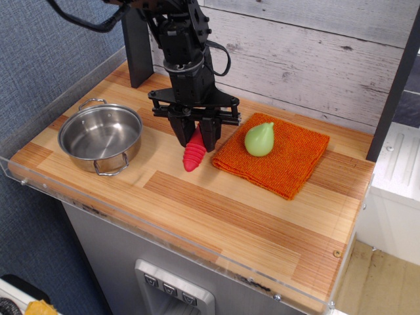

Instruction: Put the spoon to the left of the cloth.

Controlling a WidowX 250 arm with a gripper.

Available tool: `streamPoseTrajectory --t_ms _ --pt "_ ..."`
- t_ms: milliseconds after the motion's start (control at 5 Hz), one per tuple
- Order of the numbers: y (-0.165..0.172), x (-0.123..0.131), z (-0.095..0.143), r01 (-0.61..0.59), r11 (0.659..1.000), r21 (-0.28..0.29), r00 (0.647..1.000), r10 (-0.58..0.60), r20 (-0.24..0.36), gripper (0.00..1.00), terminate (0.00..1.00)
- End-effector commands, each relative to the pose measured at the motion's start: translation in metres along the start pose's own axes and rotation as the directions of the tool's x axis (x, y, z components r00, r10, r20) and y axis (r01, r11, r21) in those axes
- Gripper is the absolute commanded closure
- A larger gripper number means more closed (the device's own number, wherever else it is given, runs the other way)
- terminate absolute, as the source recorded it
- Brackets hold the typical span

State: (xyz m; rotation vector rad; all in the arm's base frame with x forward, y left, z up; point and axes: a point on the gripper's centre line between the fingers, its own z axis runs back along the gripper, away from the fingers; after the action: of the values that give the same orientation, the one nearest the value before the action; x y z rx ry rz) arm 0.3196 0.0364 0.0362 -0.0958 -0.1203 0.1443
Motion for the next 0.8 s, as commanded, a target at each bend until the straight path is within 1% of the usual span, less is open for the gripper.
streamPoseTrajectory --t_ms 0,200,600 --pt "0.013 0.032 -0.005 0.047 0.999 0.021 0.997 -0.048 0.057 1.0 0.0" --pt "0.019 0.037 -0.012 0.055 0.998 0.021 0.998 -0.056 0.04 1.0 0.0" --pt "0.023 0.041 -0.02 0.062 0.998 0.005 0.997 -0.063 0.042 1.0 0.0"
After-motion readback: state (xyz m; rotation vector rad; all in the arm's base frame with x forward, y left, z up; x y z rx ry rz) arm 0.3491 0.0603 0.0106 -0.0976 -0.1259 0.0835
